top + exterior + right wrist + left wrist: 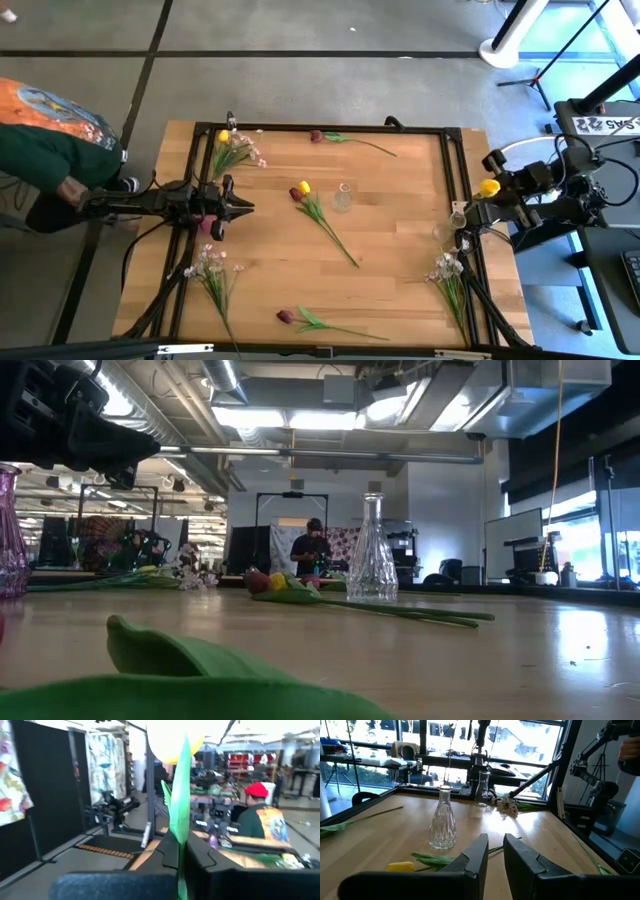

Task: Sort flowers into vase by color
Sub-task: Put the top right yellow tulip into the bottom transparent vase

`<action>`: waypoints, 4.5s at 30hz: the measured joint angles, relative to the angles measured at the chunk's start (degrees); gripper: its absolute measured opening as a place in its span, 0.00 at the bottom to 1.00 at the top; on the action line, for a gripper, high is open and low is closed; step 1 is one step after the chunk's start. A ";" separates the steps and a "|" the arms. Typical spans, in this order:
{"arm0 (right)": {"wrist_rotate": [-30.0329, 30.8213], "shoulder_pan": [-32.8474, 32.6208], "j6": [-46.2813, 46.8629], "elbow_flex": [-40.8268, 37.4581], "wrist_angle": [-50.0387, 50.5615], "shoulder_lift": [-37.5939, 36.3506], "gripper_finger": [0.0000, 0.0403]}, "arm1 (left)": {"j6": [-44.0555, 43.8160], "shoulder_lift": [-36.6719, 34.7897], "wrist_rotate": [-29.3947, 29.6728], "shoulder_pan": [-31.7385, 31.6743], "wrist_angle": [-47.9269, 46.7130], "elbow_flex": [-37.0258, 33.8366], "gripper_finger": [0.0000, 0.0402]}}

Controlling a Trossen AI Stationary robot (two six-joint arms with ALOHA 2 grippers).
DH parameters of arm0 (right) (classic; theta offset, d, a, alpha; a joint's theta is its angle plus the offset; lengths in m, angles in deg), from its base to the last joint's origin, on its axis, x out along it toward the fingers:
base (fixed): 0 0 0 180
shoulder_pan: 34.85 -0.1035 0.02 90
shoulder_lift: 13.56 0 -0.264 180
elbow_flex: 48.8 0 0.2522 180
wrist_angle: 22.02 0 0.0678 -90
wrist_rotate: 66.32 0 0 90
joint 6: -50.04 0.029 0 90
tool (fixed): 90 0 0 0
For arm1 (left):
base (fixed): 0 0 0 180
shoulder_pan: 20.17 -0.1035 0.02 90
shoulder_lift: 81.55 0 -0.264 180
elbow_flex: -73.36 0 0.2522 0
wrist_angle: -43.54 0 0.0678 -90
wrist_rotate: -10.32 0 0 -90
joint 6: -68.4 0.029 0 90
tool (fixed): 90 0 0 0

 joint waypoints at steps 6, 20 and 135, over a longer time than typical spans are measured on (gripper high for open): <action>1.77 0.00 0.00 0.01 -0.16 -0.04 0.01 | 0.00 -0.01 0.00 0.02 0.00 0.00 0.14; 1.77 0.00 0.03 -0.03 -0.33 0.02 0.01 | 0.00 -0.01 0.00 0.00 0.00 0.00 0.14; 1.96 0.01 9.20 -10.23 5.88 -11.53 0.01 | 0.00 0.00 0.00 0.02 0.00 0.00 0.14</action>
